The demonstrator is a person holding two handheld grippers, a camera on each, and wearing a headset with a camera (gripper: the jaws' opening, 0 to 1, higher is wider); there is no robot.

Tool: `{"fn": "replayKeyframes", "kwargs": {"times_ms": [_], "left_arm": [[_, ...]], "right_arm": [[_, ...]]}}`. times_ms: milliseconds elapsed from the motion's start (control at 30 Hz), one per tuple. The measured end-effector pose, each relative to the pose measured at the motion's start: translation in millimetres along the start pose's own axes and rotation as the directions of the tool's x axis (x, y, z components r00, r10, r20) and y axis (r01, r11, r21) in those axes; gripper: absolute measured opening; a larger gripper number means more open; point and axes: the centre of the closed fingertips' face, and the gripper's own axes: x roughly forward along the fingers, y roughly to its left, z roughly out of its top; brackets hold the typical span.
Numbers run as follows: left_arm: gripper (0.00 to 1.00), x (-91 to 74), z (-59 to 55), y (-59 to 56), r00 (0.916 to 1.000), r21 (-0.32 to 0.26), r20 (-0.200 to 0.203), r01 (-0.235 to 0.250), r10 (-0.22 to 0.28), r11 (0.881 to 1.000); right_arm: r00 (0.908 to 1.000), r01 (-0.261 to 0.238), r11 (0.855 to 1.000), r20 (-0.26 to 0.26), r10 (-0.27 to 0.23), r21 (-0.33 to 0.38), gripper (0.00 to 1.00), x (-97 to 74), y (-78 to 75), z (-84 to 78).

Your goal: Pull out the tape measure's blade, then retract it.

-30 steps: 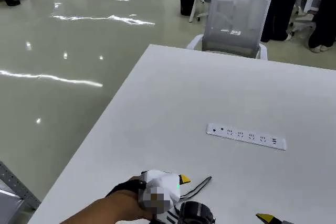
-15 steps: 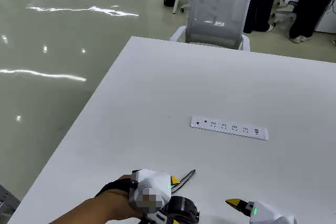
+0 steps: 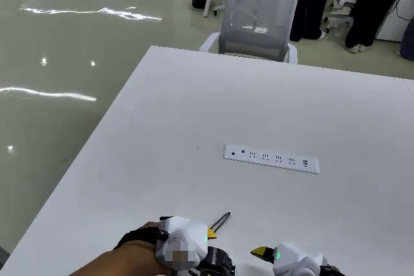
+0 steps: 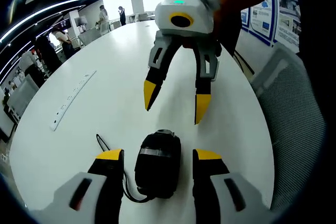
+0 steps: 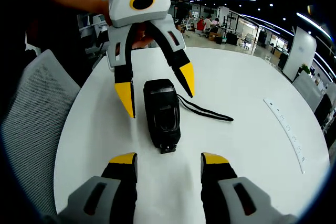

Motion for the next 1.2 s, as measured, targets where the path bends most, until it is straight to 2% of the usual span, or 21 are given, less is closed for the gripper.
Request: {"fn": "replayKeyframes", "kwargs": {"times_ms": [133,267,333,500,800,900,1033,1200], "left_arm": [[0.47,4.4,-2.1,-1.7,0.9998,0.002,-0.014,0.011,-0.011,1.000],[0.44,7.4,-5.0,-6.6,0.9987,0.030,-0.041,0.032,-0.031,0.999],[0.43,6.7,-3.9,-8.1,0.9984,0.024,-0.044,0.036,-0.035,0.999],[0.41,3.9,0.8,-8.8,0.9985,0.017,-0.044,0.032,-0.031,0.999],[0.37,1.6,7.5,-12.9,0.9967,0.032,-0.068,0.047,-0.045,0.998],[0.35,0.9,7.4,-11.8,0.9962,0.039,-0.075,0.046,-0.043,0.998],[0.32,0.1,6.9,-10.4,0.9957,0.045,-0.082,0.047,-0.043,0.998],[0.32,-0.3,6.6,-11.1,0.9949,0.068,-0.084,0.061,-0.055,0.996]], "right_arm": [[0.9999,-0.010,1.000,-0.008,0.010,0.001,0.45,10.3,1.3,2.7],[0.9990,-0.039,0.999,-0.021,0.039,-0.020,0.43,20.4,6.6,6.2],[0.9979,-0.055,0.998,-0.035,0.054,-0.038,0.42,23.4,8.7,5.7],[0.9954,-0.079,0.995,-0.059,0.076,-0.066,0.40,25.8,8.2,6.3],[0.9924,-0.101,0.992,-0.078,0.095,-0.079,0.28,31.3,9.0,7.4],[0.9920,-0.100,0.991,-0.087,0.092,-0.090,0.26,31.9,7.3,6.0],[0.9898,-0.105,0.989,-0.107,0.094,-0.105,0.20,33.4,6.8,1.9],[0.9886,-0.107,0.987,-0.119,0.093,-0.122,0.19,34.2,6.6,1.6]]}}
